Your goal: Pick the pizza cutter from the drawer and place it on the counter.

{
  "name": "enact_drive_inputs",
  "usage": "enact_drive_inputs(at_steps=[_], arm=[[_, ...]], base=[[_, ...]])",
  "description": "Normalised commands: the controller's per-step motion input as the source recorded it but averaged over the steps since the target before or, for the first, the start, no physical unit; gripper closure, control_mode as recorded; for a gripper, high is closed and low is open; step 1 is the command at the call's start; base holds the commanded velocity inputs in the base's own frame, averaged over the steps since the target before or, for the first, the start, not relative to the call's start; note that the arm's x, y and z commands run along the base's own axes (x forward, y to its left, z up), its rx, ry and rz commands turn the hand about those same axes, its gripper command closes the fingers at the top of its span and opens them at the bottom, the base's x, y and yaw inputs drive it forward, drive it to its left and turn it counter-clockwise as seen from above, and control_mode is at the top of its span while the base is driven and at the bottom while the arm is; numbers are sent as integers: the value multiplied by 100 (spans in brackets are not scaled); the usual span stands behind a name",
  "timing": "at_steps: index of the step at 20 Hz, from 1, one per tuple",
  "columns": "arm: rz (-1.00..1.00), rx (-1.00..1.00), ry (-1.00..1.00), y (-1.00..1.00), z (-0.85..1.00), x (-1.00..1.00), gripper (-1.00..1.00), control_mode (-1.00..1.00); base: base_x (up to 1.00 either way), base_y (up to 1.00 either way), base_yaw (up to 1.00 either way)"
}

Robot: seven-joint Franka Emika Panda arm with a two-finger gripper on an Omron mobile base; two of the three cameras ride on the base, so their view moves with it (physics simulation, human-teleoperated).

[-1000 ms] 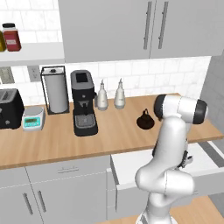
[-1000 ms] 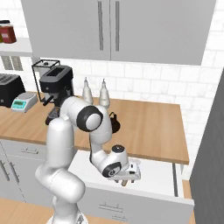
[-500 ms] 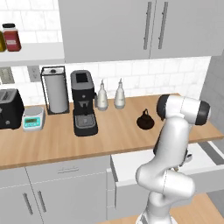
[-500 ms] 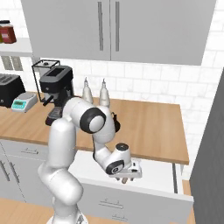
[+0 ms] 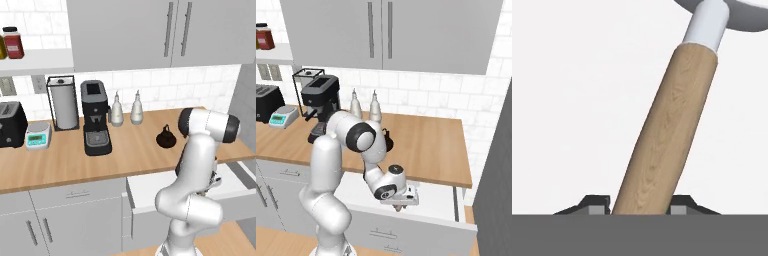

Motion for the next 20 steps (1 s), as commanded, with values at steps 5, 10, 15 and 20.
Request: enact_drive_inputs(at_steps=[5, 10, 15, 20], arm=[[-10, 0, 0, -34, 67, -53, 100, -100], [-12, 0, 0, -28, 77, -46, 100, -100], [-12, 0, 0, -6, 98, 1, 100, -100], [-12, 0, 6, -7, 100, 5, 100, -100]], base=[[0, 0, 0], [0, 0, 0], [0, 0, 0], [0, 0, 0]])
